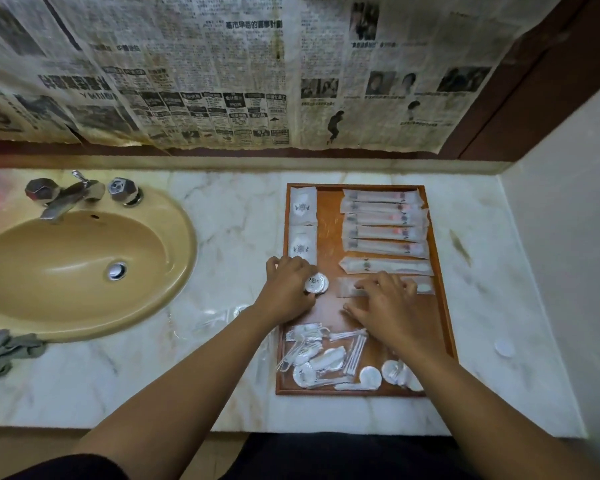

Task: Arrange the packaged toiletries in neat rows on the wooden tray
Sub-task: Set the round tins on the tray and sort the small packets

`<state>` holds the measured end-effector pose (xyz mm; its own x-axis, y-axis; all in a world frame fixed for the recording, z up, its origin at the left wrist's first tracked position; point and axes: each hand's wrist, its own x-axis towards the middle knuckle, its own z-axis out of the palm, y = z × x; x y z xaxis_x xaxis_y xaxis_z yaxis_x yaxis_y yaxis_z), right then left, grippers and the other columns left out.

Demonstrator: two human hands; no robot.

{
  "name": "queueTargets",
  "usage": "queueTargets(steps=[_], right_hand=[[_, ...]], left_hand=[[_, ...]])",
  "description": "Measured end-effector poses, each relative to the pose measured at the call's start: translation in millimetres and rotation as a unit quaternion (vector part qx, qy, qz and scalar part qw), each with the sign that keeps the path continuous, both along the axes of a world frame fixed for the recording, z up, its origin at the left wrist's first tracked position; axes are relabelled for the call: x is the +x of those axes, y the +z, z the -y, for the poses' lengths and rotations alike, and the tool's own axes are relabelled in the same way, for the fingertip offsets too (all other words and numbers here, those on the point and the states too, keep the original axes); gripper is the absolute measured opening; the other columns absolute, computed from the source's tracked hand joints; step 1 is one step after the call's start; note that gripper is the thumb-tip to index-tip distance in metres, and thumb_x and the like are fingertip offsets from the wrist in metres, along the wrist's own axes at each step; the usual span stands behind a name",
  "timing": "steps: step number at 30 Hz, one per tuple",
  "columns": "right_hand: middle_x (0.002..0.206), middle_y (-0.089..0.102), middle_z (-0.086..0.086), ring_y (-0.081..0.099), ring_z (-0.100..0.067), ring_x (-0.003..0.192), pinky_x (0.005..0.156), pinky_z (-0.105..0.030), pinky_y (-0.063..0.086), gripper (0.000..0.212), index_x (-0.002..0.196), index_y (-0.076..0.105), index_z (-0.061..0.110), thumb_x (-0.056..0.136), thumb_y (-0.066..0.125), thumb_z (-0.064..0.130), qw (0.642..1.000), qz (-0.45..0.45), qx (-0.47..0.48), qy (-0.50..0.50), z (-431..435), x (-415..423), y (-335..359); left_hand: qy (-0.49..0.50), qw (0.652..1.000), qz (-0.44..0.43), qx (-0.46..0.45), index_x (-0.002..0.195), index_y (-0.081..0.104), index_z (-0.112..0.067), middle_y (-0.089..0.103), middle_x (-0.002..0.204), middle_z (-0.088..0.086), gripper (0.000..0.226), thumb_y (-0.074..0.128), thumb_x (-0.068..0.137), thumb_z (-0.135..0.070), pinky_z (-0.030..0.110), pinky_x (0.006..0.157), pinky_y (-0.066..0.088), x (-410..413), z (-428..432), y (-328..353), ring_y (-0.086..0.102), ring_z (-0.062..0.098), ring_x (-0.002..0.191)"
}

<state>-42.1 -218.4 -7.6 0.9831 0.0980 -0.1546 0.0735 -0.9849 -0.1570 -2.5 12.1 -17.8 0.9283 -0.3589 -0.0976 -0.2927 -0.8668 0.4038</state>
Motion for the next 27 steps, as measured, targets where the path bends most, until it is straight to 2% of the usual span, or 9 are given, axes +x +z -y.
queueTargets(steps=[5, 12, 15, 18, 22, 27], right_hand=[[0.122, 0.061, 0.006, 0.050, -0.020, 0.120, 0.103, -0.048, 0.027, 0.046, 0.114, 0.070, 0.033, 0.079, 0.072, 0.062, 1.000, -0.001, 0.015, -0.009, 10, -5, -7], [0.119, 0.061, 0.009, 0.053, -0.020, 0.118, 0.098, -0.043, 0.023, 0.050, 0.119, 0.067, 0.033, 0.080, 0.068, 0.064, 0.998, 0.003, 0.026, 0.051, -12, 6, -7], [0.114, 0.065, 0.007, 0.055, -0.022, 0.112, 0.097, -0.044, 0.024, 0.051, 0.116, 0.067, 0.031, 0.078, 0.071, 0.064, 0.997, 0.011, 0.028, 0.073, -31, 17, -9], [0.111, 0.066, 0.007, 0.055, -0.024, 0.110, 0.097, -0.045, 0.026, 0.054, 0.116, 0.066, 0.030, 0.075, 0.071, 0.066, 0.997, 0.005, 0.019, 0.079, -47, 31, -9], [0.118, 0.067, 0.008, 0.050, -0.023, 0.118, 0.095, -0.043, 0.024, 0.050, 0.119, 0.064, 0.031, 0.080, 0.070, 0.062, 0.995, -0.011, 0.013, 0.095, -56, 44, -8], [0.120, 0.068, 0.010, 0.048, -0.020, 0.119, 0.092, -0.042, 0.025, 0.038, 0.118, 0.065, 0.032, 0.087, 0.065, 0.055, 0.993, -0.009, 0.016, 0.120, -60, 51, -7]], left_hand=[[0.003, 1.000, -0.025, -0.013, 0.136, 0.054, -0.025, 0.064, 0.121, -0.004, 0.058, 0.069, 0.080, -0.024, 0.035, 0.099, 0.015, 4, 11, -6, 0.049, 0.025, 0.121], [0.024, 0.999, -0.029, -0.021, 0.134, 0.056, -0.029, 0.063, 0.122, -0.007, 0.055, 0.069, 0.080, -0.033, 0.041, 0.104, 0.020, -1, 6, -6, 0.048, 0.022, 0.120], [0.068, 0.997, 0.003, 0.028, 0.118, 0.062, -0.036, 0.061, 0.106, -0.009, 0.043, 0.065, 0.076, -0.039, 0.042, 0.097, 0.025, -8, -5, -4, 0.050, 0.021, 0.107], [0.107, 0.989, 0.034, 0.099, 0.093, 0.069, -0.029, 0.057, 0.089, -0.003, 0.023, 0.065, 0.074, -0.041, 0.043, 0.087, 0.028, -12, -15, -7, 0.052, 0.026, 0.092], [0.096, 0.983, 0.039, 0.149, 0.088, 0.073, -0.028, 0.058, 0.087, -0.001, 0.035, 0.073, 0.065, -0.054, 0.043, 0.084, 0.027, -10, -18, -15, 0.054, 0.027, 0.088], [0.103, 0.981, 0.044, 0.160, 0.087, 0.075, -0.029, 0.055, 0.083, 0.000, 0.024, 0.067, 0.074, -0.047, 0.043, 0.084, 0.028, -4, -19, -19, 0.052, 0.028, 0.085]])
